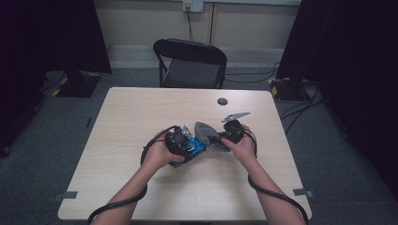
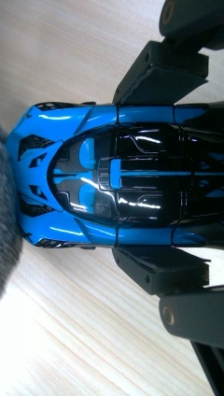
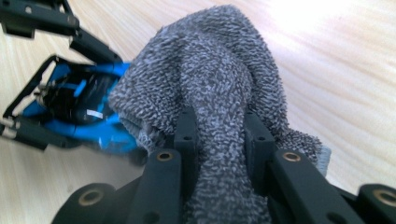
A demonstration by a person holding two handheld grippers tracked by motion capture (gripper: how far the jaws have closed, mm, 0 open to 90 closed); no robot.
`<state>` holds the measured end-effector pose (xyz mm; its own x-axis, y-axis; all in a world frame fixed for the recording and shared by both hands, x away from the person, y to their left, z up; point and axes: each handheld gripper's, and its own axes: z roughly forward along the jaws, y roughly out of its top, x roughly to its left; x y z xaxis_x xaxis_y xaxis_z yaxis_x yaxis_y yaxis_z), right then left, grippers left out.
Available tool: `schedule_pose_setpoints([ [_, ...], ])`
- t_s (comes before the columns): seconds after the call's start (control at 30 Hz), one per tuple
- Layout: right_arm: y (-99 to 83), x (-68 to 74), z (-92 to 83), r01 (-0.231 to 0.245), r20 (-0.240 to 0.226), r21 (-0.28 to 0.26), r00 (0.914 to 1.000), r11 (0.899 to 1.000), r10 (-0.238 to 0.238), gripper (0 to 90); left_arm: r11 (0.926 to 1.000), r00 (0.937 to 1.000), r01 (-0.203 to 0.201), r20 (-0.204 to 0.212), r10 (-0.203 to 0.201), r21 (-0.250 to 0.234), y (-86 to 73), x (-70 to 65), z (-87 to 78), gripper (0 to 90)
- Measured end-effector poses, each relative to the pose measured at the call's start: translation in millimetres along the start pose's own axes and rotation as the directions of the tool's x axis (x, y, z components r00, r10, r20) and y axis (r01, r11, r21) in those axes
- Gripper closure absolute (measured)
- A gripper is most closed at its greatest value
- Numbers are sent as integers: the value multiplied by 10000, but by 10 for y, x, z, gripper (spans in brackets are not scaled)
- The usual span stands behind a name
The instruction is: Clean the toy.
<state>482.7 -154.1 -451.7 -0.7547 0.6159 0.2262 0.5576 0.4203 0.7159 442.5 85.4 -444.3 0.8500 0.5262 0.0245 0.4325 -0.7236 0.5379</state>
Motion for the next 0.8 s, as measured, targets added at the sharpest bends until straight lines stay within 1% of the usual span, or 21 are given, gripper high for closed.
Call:
schedule_pose_setpoints([
  [0.1, -51, -9, -2, 37, -122, 102, 9999, 9999, -36, 722, 9999, 10000, -22, -93, 23, 158, 1, 24, -8, 282],
  [0.17, -71, -4, -3, 89, -190, 159, 9998, 9998, -86, 723, 9999, 9999, 55, -101, -53, 162, 0, 35, -9, 282],
  [0.27, -102, 4, -12, 108, -299, 121, 9995, 9999, -105, 723, 9996, 9996, 239, -164, -237, 164, -6, 71, -12, 282],
  [0.33, -125, 17, -20, 165, -335, 171, 9993, 9997, -159, 723, 9994, 9994, 270, -206, -266, 232, -10, 96, -14, 282],
  [0.37, -132, 23, -22, 202, -345, 175, 9992, 9996, -196, 723, 9991, 9990, 386, -218, -382, 192, -13, 101, -10, 282],
  [0.53, -180, 43, -32, 298, -436, 207, 9986, 9993, -289, 723, 9974, 9972, 697, -299, -691, 178, -21, 162, -10, 282],
  [0.77, -218, 103, -25, 573, -620, 293, 9965, 9979, -554, 723, 9956, 9949, 892, -496, -876, 293, -21, 231, -9, 282],
  [0.8, -222, 113, -27, 603, -665, 330, 9961, 9976, -580, 723, 9950, 9942, 966, -499, -953, 253, -24, 242, -8, 282],
])
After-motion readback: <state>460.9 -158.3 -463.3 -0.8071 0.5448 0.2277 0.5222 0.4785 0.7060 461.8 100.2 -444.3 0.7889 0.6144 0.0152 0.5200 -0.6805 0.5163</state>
